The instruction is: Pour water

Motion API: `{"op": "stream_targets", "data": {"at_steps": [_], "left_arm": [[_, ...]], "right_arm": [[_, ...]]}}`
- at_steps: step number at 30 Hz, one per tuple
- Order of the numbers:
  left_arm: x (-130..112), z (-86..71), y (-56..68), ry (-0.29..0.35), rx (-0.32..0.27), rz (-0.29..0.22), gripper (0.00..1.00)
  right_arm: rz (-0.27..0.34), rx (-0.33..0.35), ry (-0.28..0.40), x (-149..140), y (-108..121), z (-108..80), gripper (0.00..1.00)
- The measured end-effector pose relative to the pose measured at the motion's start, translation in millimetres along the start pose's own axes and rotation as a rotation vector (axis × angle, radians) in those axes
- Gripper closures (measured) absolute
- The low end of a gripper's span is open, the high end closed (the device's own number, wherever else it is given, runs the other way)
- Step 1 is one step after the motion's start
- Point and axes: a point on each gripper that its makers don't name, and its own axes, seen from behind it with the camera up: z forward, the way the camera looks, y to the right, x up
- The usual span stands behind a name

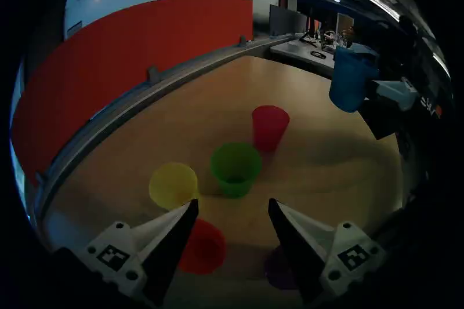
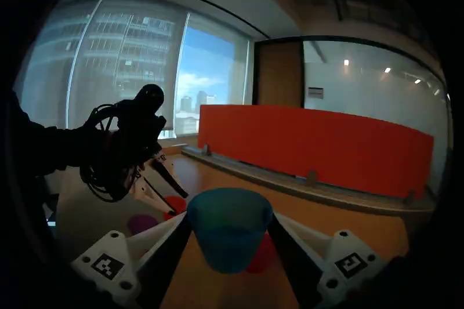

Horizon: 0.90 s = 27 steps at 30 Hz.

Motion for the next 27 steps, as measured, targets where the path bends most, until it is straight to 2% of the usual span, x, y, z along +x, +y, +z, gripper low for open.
{"op": "stream_targets", "data": {"at_steps": [27], "left_arm": [[8, 36.6, 7.2, -0.090, 0.009, -0.011, 0.11]], "right_arm": [[0.012, -0.015, -0.010, -13, 14, -7.1, 0.09]]}}
